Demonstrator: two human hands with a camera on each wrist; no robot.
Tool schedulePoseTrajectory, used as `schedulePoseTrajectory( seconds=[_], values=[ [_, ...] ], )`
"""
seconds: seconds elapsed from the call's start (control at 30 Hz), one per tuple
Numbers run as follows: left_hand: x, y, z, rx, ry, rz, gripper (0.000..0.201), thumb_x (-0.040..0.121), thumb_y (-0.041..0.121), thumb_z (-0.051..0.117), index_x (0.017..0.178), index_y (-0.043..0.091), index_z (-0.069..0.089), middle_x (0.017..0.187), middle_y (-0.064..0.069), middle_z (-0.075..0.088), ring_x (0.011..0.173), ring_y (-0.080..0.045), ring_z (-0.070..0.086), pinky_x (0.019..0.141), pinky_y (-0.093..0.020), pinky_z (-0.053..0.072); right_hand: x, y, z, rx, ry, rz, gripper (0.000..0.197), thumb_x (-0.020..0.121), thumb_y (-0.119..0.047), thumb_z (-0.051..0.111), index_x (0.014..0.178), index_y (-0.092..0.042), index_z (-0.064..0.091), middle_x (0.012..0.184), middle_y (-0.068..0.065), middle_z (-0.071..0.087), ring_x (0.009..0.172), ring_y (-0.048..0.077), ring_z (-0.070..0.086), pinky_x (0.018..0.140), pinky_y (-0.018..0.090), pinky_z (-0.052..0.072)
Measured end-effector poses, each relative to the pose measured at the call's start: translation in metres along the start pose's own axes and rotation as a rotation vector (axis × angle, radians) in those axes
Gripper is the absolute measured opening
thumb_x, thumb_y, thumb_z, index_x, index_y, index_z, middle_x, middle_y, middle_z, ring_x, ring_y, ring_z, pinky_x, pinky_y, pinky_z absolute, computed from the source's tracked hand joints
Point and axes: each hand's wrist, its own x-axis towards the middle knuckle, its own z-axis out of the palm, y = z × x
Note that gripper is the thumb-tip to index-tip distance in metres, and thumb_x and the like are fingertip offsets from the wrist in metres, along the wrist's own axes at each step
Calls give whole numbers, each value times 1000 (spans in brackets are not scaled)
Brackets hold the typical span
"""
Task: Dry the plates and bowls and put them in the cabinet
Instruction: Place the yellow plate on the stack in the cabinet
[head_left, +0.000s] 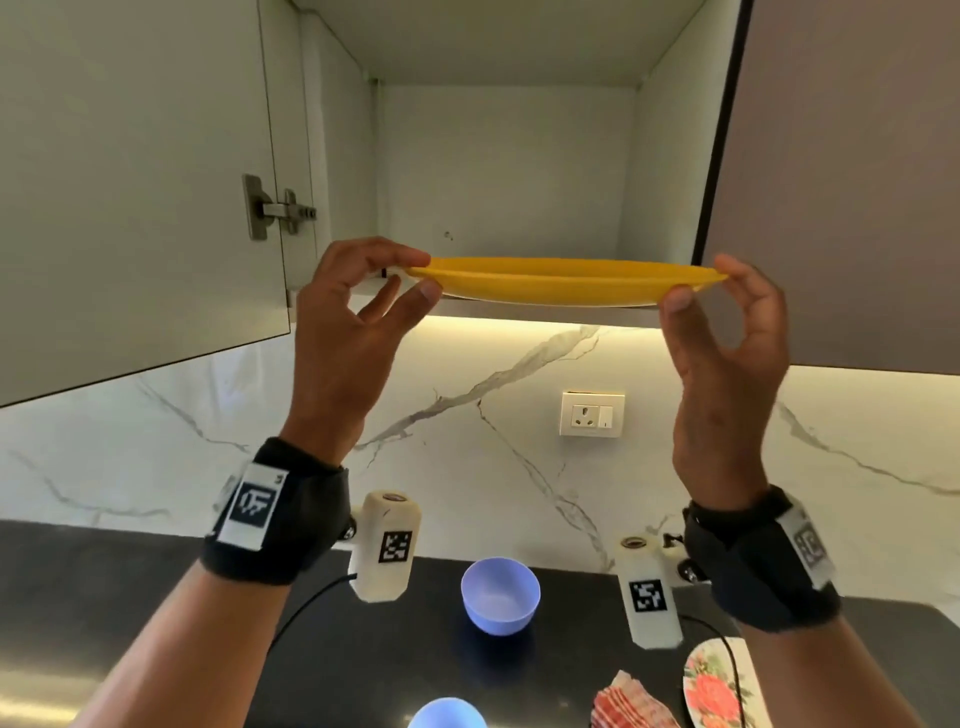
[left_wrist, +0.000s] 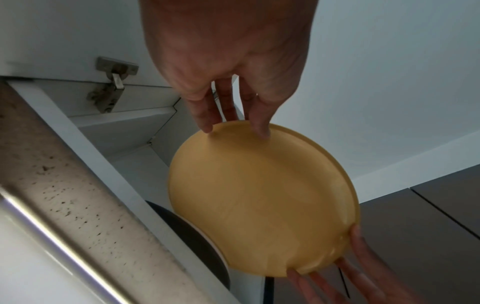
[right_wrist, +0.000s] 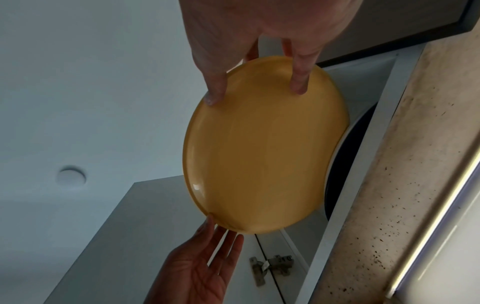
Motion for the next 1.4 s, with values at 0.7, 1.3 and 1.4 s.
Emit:
schedulePoseTrajectory(
  seconds=[0.7,1.3,1.4],
  values=[
    [59,-82,73,525,-429,-84,78,98,36,63,161,24,19,167,1,25,154,-25,21,124,-51,23,71,91,1,-300,-141,-22,33,94,0,63,123,-15,64,133,2,48,115,20,63,89,13,49],
    [53,-113,106,813,-361,-19,90,95,53,61,162,21,10,170,-2,13,155,-26,15,124,-57,4,59,101,-26,-491,-370,-20,44,96,-31,67,138,-29,57,150,-12,48,136,6,45,104,28,45],
    [36,-109,105,598,-206,96,81,91,37,71,157,13,31,161,-13,31,149,-32,28,122,-55,22,39,86,-40,-441,-298,-59,31,97,-22,67,128,-27,65,133,-11,58,124,2,55,97,22,47]
  ],
)
